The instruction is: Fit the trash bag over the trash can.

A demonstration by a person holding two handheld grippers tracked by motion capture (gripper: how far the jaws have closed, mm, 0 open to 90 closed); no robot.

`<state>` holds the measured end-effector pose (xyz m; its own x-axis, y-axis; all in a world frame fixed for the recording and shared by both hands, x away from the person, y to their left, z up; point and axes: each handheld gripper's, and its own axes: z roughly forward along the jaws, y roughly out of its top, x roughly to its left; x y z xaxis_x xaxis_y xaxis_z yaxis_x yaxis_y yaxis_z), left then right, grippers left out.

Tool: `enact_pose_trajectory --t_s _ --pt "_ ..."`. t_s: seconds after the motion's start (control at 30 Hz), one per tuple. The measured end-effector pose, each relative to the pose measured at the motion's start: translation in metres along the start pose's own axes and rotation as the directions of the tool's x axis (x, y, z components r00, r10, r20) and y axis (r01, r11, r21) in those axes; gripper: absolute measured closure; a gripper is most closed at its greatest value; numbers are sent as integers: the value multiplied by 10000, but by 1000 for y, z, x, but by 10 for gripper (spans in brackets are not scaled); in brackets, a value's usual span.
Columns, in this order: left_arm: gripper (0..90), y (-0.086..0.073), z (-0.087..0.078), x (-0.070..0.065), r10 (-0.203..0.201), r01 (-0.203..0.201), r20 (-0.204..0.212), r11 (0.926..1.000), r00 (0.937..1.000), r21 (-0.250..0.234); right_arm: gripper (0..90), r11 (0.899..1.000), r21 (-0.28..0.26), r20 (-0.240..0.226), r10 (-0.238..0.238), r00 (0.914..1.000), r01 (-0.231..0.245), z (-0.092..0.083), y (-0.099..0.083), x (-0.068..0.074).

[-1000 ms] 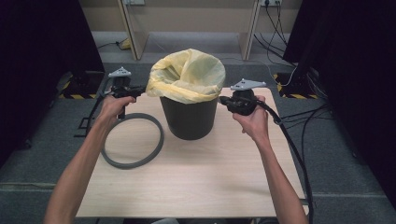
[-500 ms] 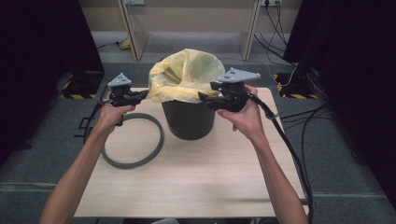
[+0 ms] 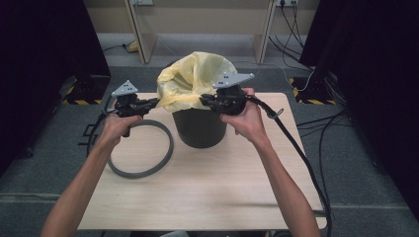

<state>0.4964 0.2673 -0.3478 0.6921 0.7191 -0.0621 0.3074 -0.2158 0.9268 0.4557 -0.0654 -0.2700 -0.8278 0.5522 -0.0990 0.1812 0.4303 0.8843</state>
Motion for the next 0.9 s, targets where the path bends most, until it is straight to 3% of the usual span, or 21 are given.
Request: enact_pose_trajectory --t_s 0.17,0.3,0.4,0.57,0.7,0.9 --pt "850 0 -1 -3 -10 9 -25 9999 10000 -128 882 9995 -8 25 -315 9995 315 -11 -18 11" --pt "852 -3 0 -3 54 -55 -178 9999 9998 -84 885 9974 525 208 -499 9985 487 -8 -38 17" --pt "852 -9 6 -1 173 -167 -448 9998 9988 136 887 9949 954 239 -342 9991 318 2 -54 14" --pt "854 -19 21 3 -161 175 -573 9995 9982 254 888 9887 1495 492 -137 9987 62 19 -76 5" --pt "847 -22 24 2 -284 296 -483 9993 9984 236 889 9869 1590 611 168 9980 -263 25 -86 -4" --pt "581 -18 4 1 -385 385 -12 9992 9993 -62 889 9876 1477 846 404 9956 -526 16 -92 -13"
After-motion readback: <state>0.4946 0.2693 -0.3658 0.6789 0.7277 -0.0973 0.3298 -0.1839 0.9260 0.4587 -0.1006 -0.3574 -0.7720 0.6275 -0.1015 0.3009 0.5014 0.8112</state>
